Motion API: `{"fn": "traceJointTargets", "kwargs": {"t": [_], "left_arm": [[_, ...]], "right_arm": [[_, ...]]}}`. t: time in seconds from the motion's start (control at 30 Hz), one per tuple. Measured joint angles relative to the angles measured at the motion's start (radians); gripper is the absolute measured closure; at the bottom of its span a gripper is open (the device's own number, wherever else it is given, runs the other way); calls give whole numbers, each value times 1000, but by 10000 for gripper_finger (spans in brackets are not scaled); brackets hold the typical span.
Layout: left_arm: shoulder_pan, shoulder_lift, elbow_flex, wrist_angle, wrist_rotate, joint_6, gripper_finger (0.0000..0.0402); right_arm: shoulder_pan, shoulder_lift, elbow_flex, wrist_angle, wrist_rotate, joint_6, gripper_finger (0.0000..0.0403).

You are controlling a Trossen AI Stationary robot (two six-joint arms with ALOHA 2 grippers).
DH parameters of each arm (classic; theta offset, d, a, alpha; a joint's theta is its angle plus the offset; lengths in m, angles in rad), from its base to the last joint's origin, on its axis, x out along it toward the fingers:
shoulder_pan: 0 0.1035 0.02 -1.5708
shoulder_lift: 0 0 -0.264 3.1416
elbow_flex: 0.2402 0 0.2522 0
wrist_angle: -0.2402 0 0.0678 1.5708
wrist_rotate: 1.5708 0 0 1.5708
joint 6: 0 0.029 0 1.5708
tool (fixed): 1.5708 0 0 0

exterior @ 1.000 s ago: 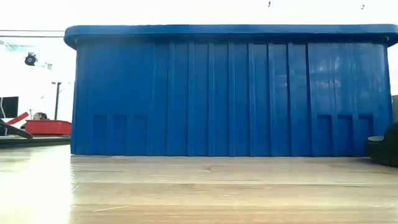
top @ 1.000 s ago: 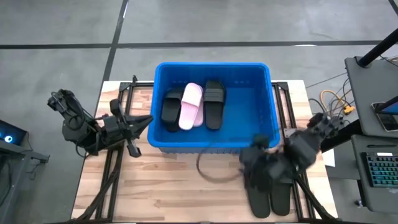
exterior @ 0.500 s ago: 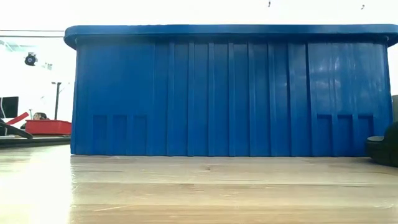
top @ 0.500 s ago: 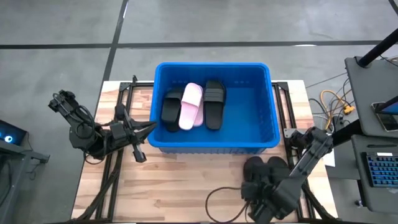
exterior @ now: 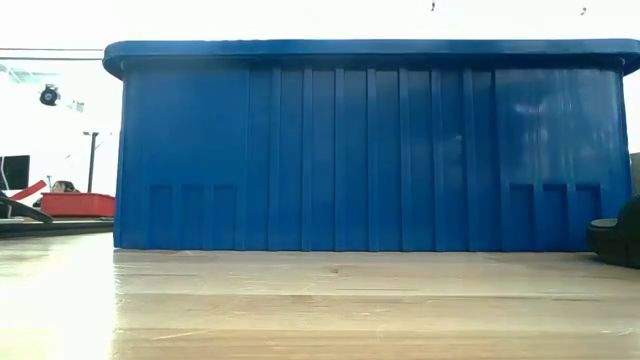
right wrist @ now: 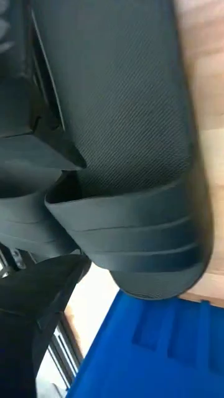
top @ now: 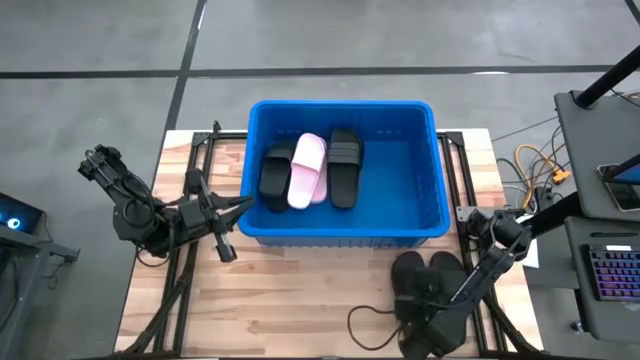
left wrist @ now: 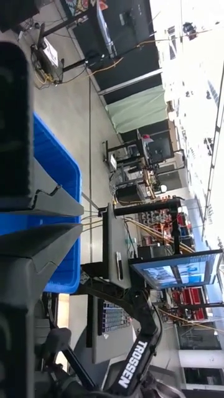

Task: Pick and place slides into bin
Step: Put the black slide into the blue container

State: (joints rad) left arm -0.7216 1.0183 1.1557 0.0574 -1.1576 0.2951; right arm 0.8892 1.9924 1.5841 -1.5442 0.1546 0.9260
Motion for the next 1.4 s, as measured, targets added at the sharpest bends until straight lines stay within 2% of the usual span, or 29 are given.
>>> {"fn": "traceJointTargets", "kwargs": {"t": [0.13, 0.33, 0.5, 0.63, 0.77, 0.83, 0.9, 1.03, 1.1, 1.3, 1.4], "left_arm": [[0, -1, 0, 0, 0, 0, 386], [0, -1, 0, 0, 0, 0, 386], [0, -1, 0, 0, 0, 0, 386], [0, -1, 0, 0, 0, 0, 386], [0, -1, 0, 1, 0, 0, 386], [0, -1, 0, 1, 0, 1, 386], [0, -1, 0, 1, 0, 1, 386], [0, -2, 0, 2, 0, 0, 386], [0, -2, 0, 2, 0, 1, 386], [0, -2, 0, 4, 0, 0, 386], [0, -2, 0, 5, 0, 0, 386]], "right_arm": [[18, -1, -67, 52, 49, 6, 179], [14, 7, -174, 147, 64, -9, 179], [0, 7, -213, 138, 96, 89, 188], [-11, 4, -215, 137, 101, 98, 240], [-23, -2, -214, 135, 88, 92, 336], [-28, -12, -207, 138, 73, 95, 377], [-35, -30, -199, 162, 48, 85, 385], [-77, -74, -157, 194, -67, 31, 391], [-99, -105, -114, 214, -85, 12, 391], [-184, -210, 33, 280, -74, -59, 393], [-230, -276, 91, 363, 22, -101, 392]]}}
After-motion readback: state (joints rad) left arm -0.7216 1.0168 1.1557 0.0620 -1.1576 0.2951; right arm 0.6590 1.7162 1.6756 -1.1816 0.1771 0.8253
